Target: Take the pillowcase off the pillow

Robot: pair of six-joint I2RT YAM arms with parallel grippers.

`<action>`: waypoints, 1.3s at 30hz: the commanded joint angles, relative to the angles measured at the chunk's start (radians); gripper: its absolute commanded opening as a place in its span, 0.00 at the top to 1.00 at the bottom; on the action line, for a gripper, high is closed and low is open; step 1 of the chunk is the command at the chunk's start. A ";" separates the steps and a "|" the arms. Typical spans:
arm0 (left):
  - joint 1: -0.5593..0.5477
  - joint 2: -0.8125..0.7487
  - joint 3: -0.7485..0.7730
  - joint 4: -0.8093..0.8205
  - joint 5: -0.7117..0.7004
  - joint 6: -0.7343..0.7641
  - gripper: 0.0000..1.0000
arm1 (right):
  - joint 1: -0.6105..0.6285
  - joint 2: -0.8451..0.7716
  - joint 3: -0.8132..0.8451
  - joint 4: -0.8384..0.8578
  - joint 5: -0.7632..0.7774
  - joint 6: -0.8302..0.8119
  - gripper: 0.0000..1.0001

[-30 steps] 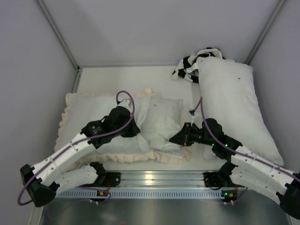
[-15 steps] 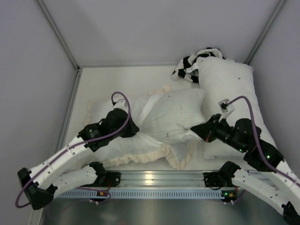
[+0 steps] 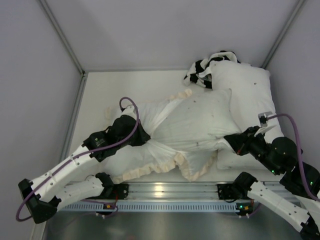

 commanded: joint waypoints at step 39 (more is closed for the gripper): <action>-0.212 0.012 -0.290 0.479 0.354 -0.287 0.01 | -0.007 0.258 -0.285 0.582 -0.193 0.233 1.00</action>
